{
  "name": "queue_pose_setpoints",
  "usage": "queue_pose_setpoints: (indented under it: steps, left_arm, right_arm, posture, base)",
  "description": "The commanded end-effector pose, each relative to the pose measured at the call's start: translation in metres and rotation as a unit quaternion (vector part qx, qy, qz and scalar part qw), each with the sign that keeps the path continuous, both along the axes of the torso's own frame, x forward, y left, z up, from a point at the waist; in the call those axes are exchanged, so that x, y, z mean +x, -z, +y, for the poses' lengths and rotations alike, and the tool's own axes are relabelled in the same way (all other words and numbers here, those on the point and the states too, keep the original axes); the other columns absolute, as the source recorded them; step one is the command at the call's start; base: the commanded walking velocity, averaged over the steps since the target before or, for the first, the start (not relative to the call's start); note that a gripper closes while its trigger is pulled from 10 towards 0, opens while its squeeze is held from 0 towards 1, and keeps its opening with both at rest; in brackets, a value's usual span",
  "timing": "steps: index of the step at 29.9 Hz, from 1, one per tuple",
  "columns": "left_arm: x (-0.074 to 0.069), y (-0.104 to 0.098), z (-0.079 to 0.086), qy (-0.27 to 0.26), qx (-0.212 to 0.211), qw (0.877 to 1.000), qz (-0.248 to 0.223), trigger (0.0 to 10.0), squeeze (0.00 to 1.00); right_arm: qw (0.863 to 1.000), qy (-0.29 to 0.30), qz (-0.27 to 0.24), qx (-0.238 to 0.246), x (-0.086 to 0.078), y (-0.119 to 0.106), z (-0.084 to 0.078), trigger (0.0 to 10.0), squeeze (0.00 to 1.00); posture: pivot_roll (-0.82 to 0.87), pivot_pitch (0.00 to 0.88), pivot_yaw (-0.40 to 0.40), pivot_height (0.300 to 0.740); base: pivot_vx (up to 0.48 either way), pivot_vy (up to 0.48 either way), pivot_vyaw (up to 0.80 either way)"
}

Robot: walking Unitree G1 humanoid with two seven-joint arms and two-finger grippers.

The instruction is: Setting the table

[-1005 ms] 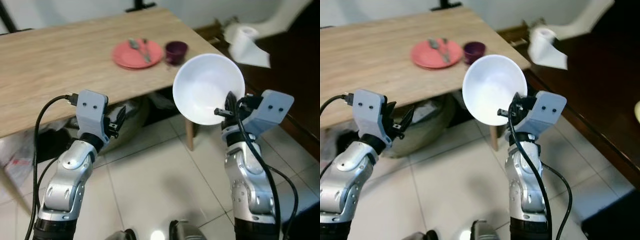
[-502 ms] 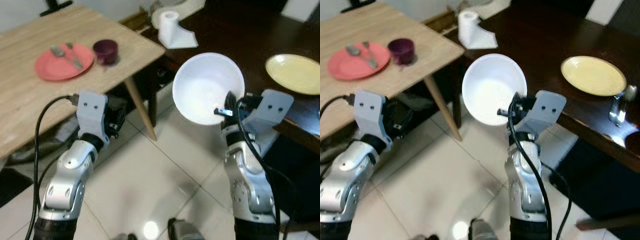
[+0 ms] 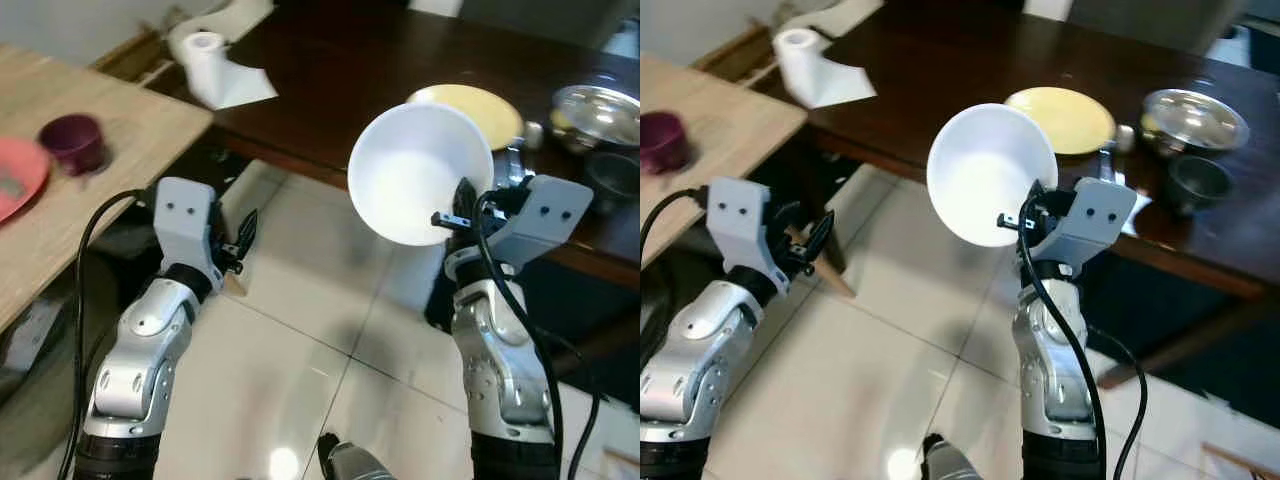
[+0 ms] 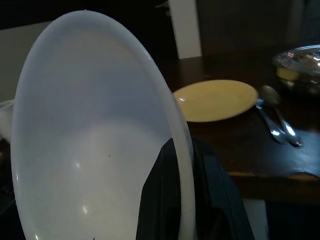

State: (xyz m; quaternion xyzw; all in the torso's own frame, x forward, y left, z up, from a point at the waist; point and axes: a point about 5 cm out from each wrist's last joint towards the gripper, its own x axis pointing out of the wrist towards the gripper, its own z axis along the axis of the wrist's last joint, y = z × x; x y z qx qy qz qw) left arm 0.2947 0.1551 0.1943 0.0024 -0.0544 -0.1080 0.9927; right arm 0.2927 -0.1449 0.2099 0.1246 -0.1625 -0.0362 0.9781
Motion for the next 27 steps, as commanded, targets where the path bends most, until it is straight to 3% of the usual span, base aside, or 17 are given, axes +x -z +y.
queue_pose_setpoints:
  steps: [1, 13, 17, 27]
  left_arm:
    - [-0.001, 0.005, 0.002, 0.0, -0.018, 1.0, 0.019, 10.0, 0.0]
    - [0.008, 0.005, 0.002, -0.013, -0.016, 1.0, 0.017, 10.0, 0.0]
    - [0.01, 0.004, 0.005, -0.032, 0.001, 0.999, 0.005, 10.0, 0.0]
    - [0.014, 0.002, 0.007, -0.04, 0.011, 0.999, -0.001, 10.0, 0.0]
  right_arm:
    - [1.0, -0.02, 0.0, -0.004, 0.001, 0.0, 0.003, 10.0, 0.0]
    - [0.997, -0.083, -0.004, -0.008, 0.008, -0.005, 0.016, 10.0, 0.0]
    - [0.994, -0.109, -0.012, 0.003, 0.006, -0.007, 0.021, 10.0, 0.0]
    - [0.991, -0.134, -0.026, 0.016, 0.004, -0.011, 0.026, 10.0, 0.0]
  posture:
    - [-0.1, 0.098, 0.064, 0.74]
    - [-0.11, 0.084, 0.059, 0.74]
    - [-0.11, 0.085, 0.061, 0.74]
    - [-0.11, 0.094, 0.065, 0.74]
  base:
    - [0.0, 0.0, -0.8]
    - [0.0, 0.0, -0.76]
    - [0.124, 0.0, 0.0]
    - [0.476, 0.0, 0.0]
